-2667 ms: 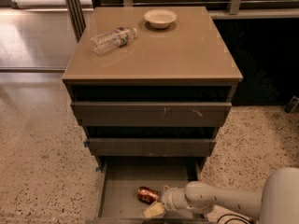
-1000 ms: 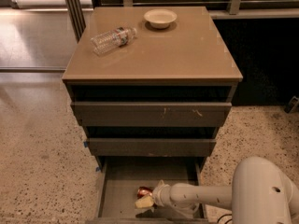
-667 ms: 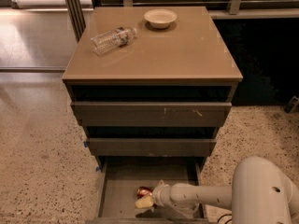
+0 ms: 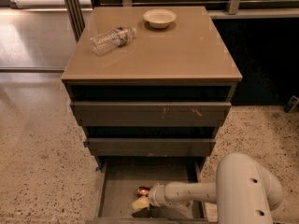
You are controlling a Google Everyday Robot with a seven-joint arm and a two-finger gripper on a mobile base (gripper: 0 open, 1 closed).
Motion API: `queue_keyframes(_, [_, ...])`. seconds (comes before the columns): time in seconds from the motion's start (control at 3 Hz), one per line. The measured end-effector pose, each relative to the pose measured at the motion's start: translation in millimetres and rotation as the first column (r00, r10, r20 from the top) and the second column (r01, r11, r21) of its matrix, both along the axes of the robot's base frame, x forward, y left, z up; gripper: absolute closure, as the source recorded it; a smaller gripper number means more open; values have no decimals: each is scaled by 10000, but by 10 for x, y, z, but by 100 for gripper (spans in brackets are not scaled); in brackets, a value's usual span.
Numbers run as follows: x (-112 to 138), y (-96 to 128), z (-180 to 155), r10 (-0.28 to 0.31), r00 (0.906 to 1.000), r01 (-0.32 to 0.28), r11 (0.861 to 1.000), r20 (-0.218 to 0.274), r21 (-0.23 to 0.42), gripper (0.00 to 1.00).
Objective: Pick coke can from bottom drawer and place on counter
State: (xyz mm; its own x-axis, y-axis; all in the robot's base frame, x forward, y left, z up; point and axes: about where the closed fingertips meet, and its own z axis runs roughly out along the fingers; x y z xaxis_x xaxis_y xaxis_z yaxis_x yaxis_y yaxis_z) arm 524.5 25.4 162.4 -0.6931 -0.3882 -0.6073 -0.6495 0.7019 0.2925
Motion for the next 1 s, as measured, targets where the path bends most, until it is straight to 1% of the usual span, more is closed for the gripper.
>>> queue_keyframes(0.33, [-53,106,-24,217,9997,-216,9997,-71,119,0])
queue_keyframes(0.67, [-53,106,-24,218,9997,-217,9997,-71,120,2])
queue_keyframes(1.0, [-54,107,-24,218,9997,-217,9997,-71,120,24])
